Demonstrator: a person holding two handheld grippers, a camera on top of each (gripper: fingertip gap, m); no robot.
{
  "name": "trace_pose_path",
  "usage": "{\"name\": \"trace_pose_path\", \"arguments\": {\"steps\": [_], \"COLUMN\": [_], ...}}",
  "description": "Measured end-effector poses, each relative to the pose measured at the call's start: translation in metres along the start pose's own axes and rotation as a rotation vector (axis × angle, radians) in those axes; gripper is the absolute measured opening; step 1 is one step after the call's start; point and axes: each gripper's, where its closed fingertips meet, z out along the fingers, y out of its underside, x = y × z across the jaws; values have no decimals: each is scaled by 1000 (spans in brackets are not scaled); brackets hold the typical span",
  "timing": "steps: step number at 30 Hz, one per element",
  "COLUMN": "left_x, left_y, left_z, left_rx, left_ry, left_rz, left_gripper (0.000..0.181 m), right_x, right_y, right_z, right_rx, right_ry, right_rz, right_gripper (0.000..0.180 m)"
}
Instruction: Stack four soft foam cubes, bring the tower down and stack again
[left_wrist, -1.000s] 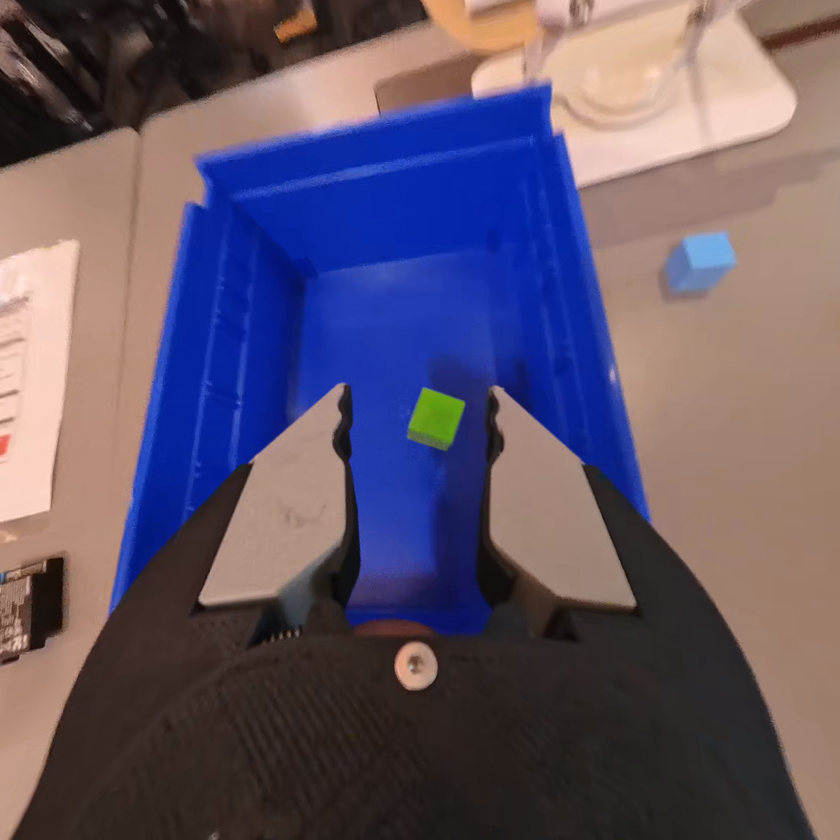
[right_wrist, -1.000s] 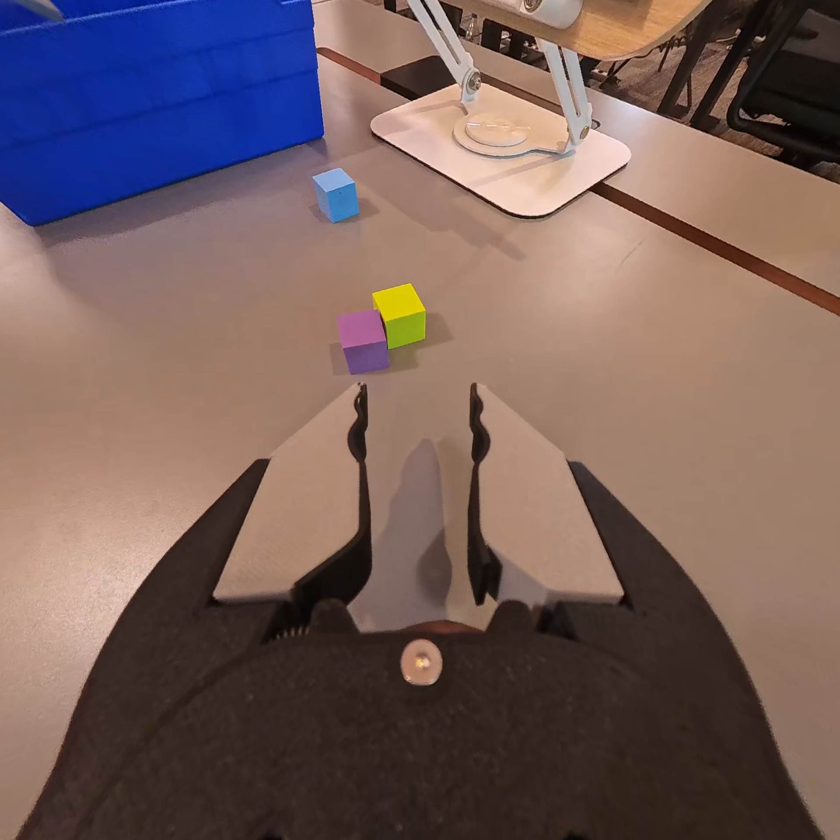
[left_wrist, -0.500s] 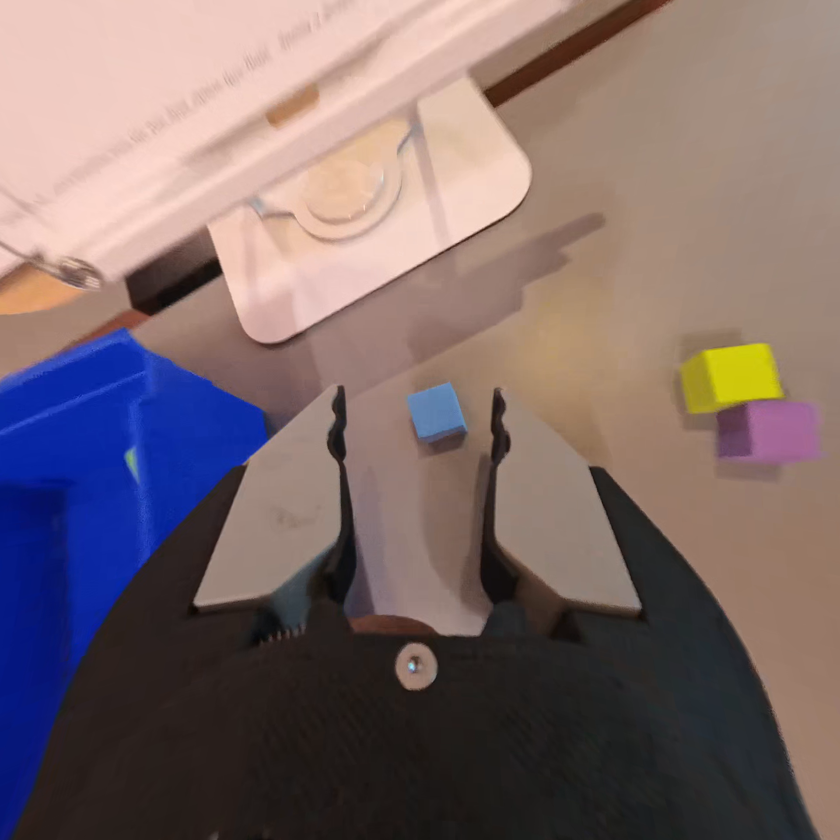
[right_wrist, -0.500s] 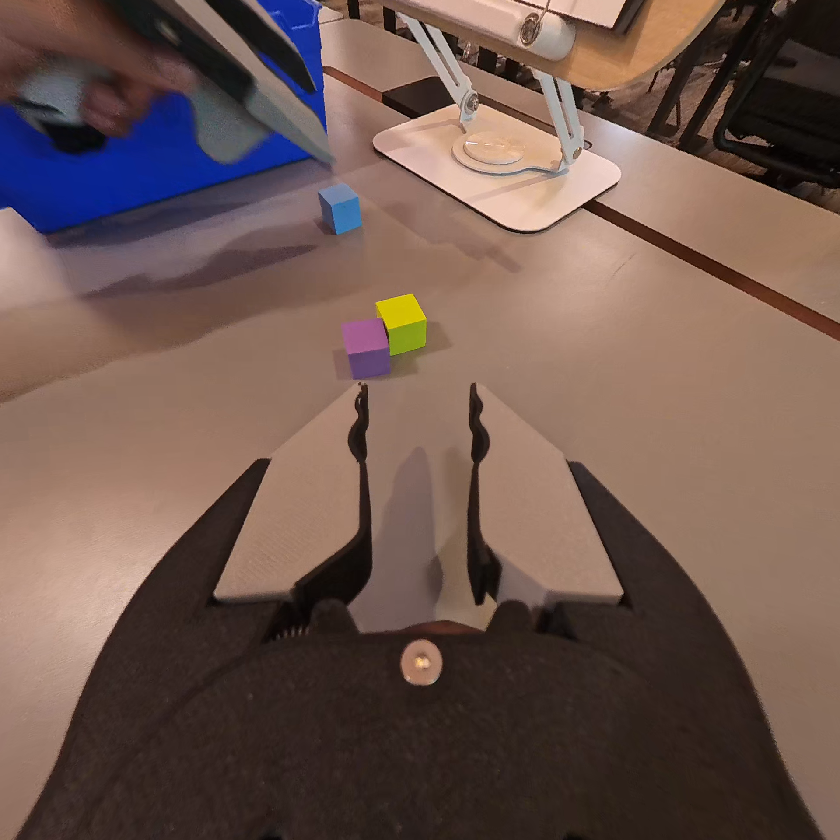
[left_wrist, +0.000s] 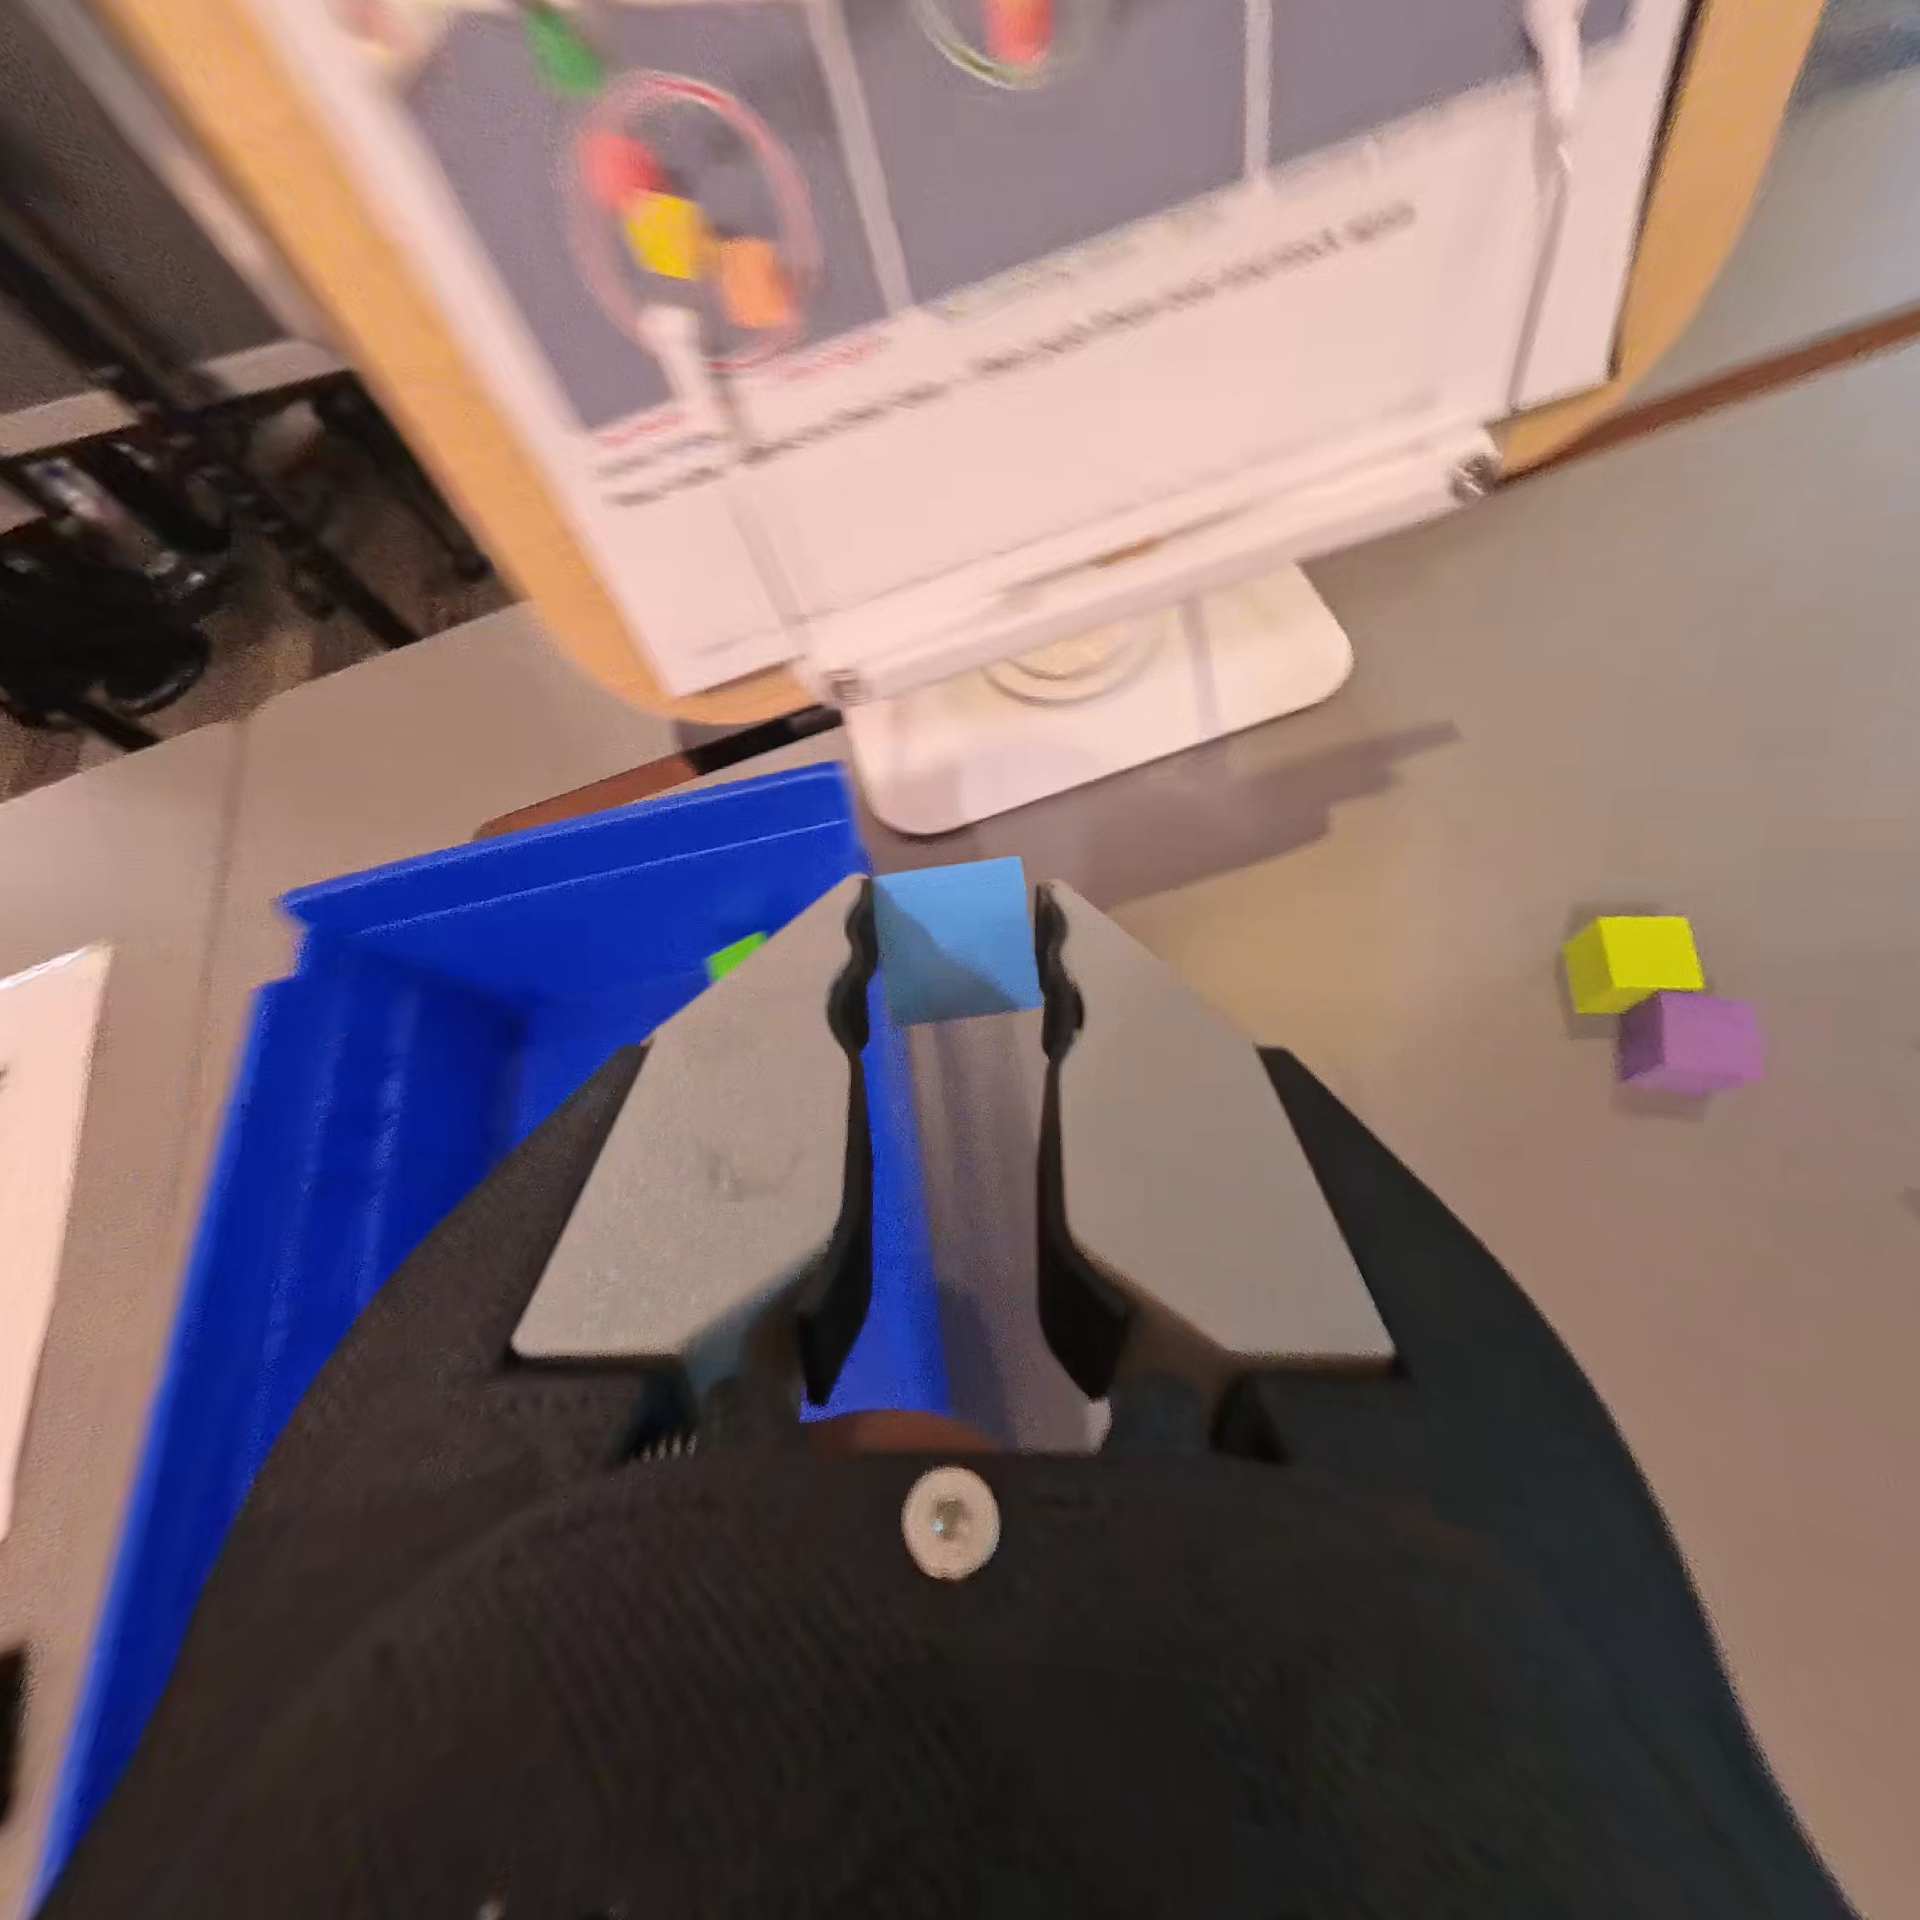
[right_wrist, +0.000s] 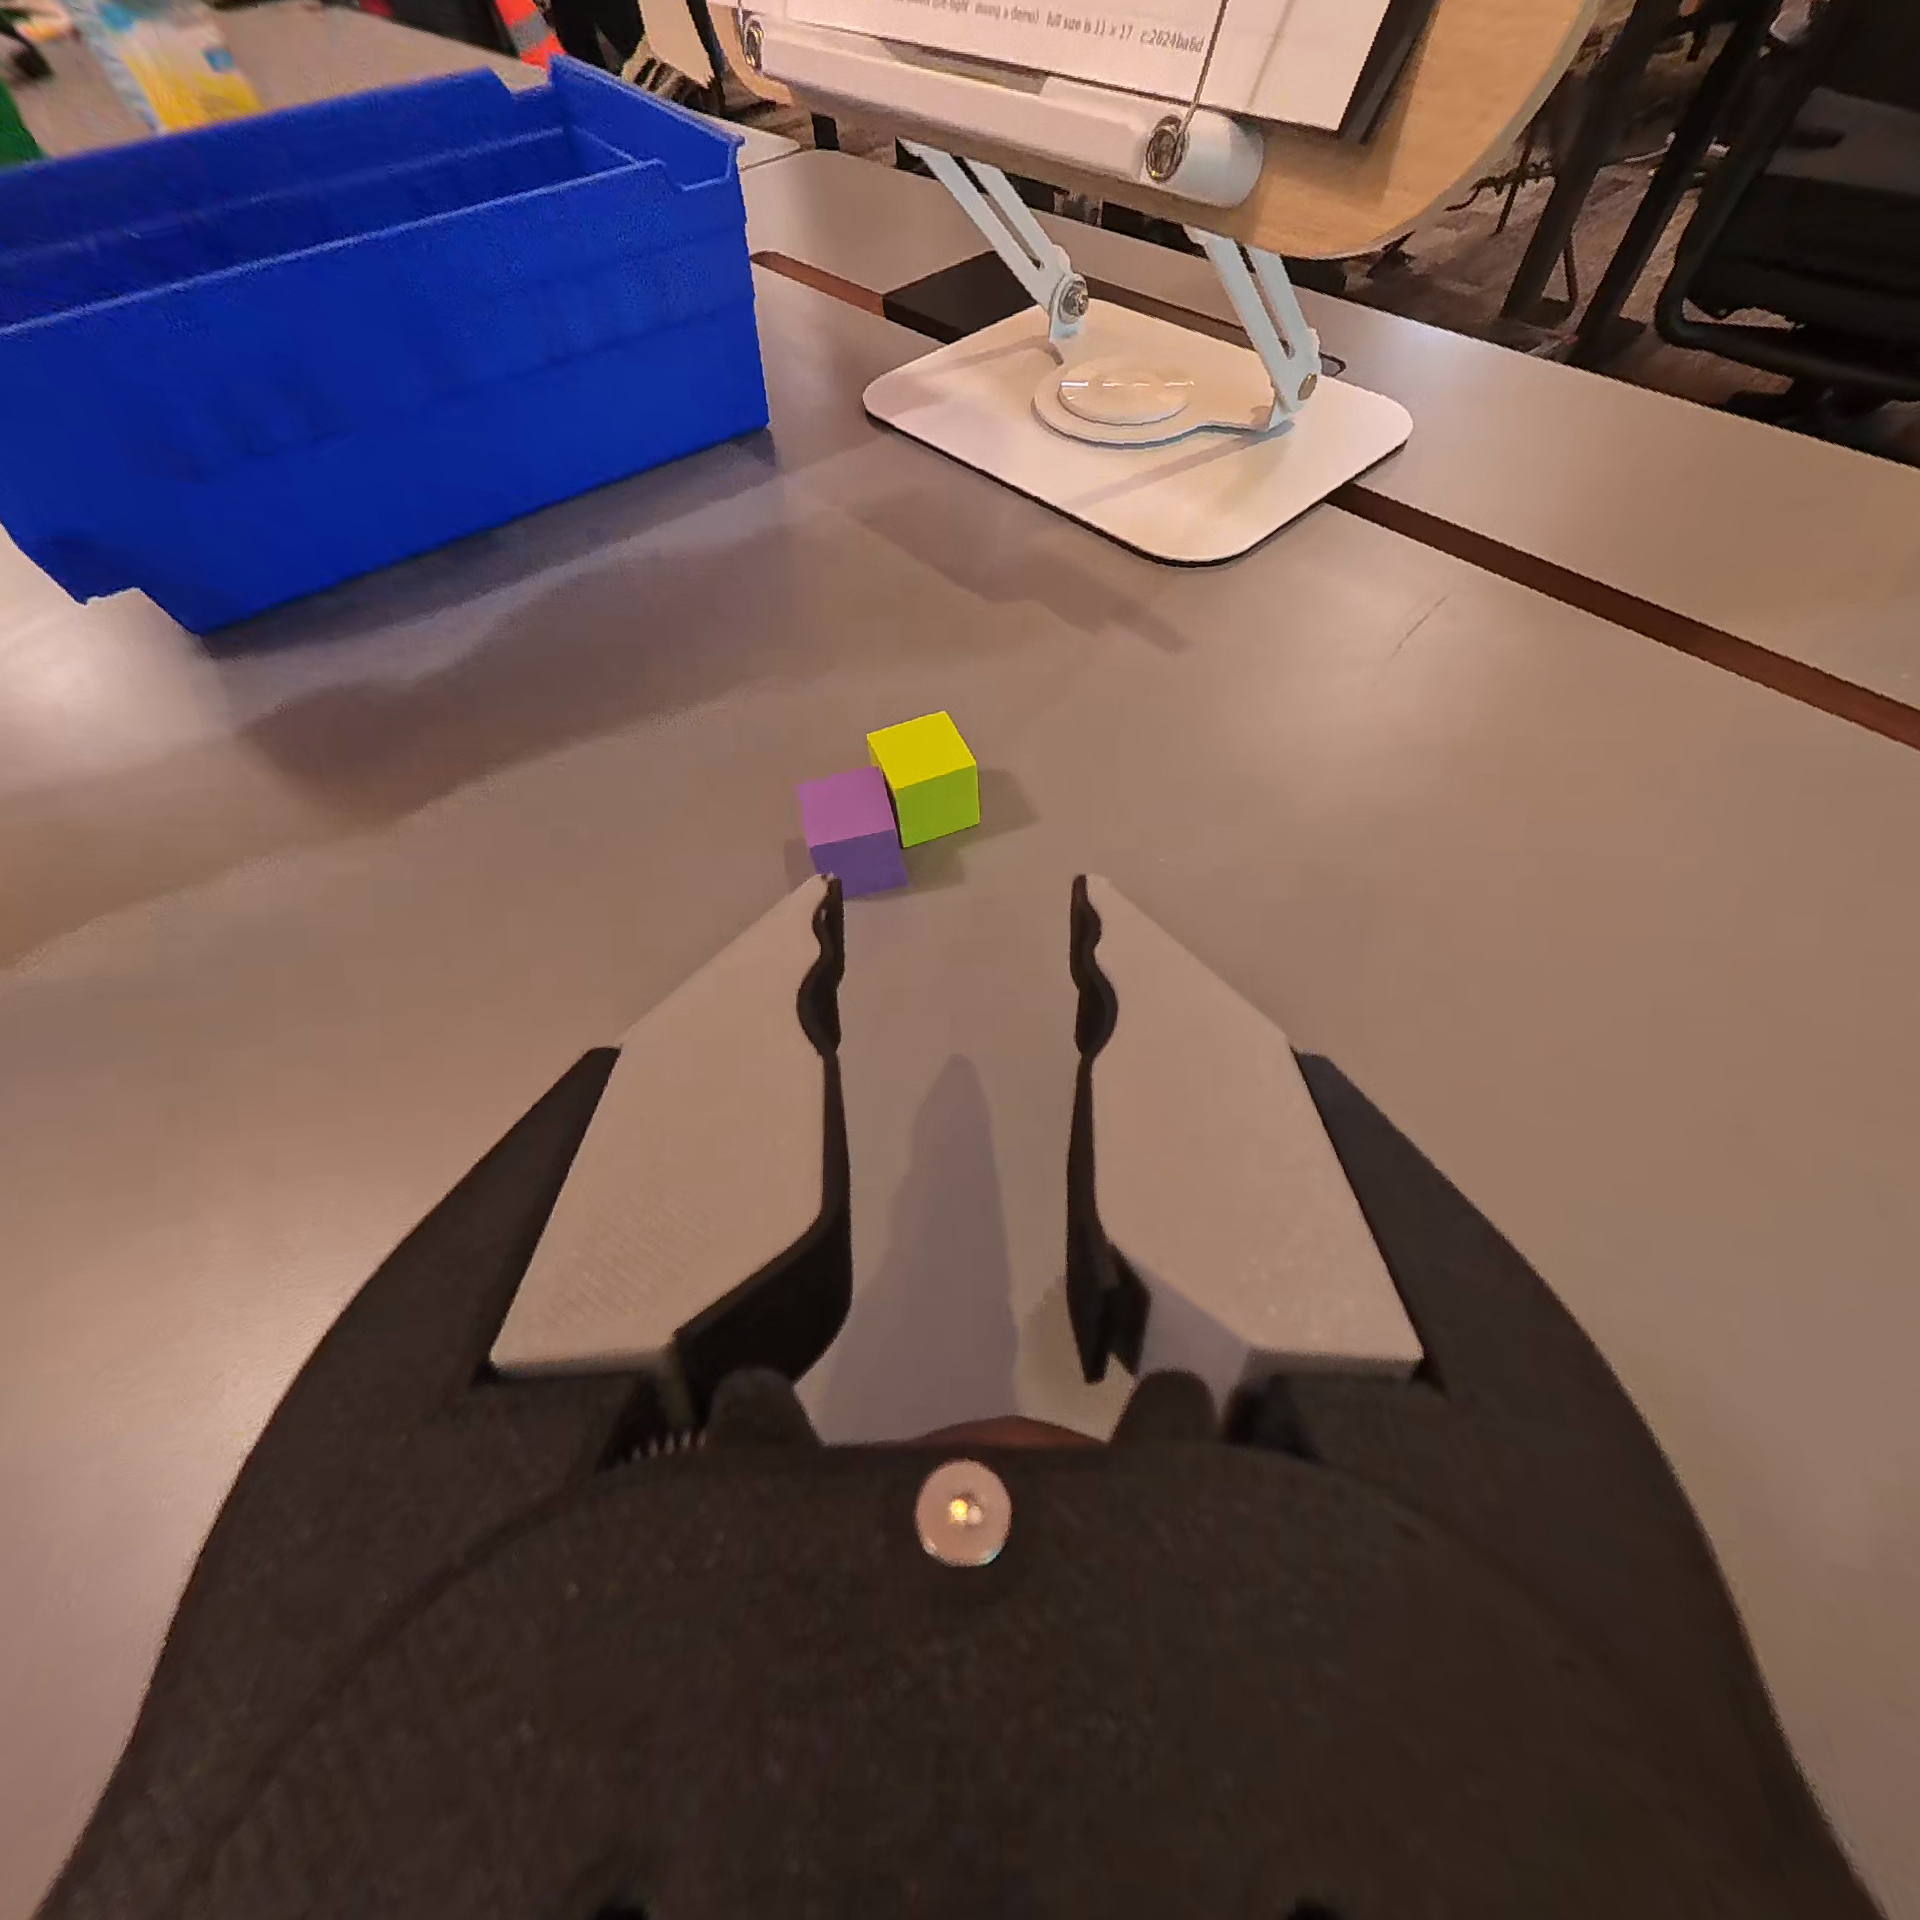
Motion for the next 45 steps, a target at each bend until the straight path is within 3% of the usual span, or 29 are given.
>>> {"name": "trace_pose_path", "arguments": {"steps": [3, 6, 8, 10, 14, 19, 23, 29, 33, 35, 38, 42, 45], "left_x": [-60, -94, -97, -91, -43, 91, 184, 239, 235, 230, 229, 239, 242], "left_y": [23, 72, 97, 103, 73, 39, 62, 96, 109, 104, 97, 88, 92], "left_z": [-22, -19, -13, -9, -4, 8, 37, 78, 83, 80, 74, 69, 78], "left_rx": [-36, -138, -180, -175, -118, -81, -174, -280, -313, -287, -272, -255, -302], "left_ry": [-41, -40, -15, 4, 65, 275, 385, 429, 425, 423, 457, 532, 528], "left_rz": [-78, -130, -156, -161, -87, 74, 180, 154, 184, 168, 142, 138, 96], "left_gripper": [28, 30, 50, 57, 59, 65, 67, 65, 14, 3, 19, 55, 62], "right_x": [0, -1, -1, -1, 1, 3, 5, 6, 7, 8, 8, 9, 9], "right_y": [4, 8, 9, 10, 10, 5, 0, -3, -5, -5, -3, 2, 3], "right_z": [2, 5, 6, 7, 7, 2, -3, -6, -8, -8, -6, -4, -2], "right_rx": [-14, -29, -35, -39, -40, -20, 1, 18, 26, 24, 17, 2, -4], "right_ry": [3, 4, 3, 4, 9, 13, 12, 9, 7, 8, 7, 10, 9], "right_rz": [0, -4, -5, -4, -4, -6, 4, 14, 17, 18, 22, 23, 25], "right_gripper": [41, 41, 41, 41, 41, 41, 41, 41, 41, 41, 41, 41, 41]}}
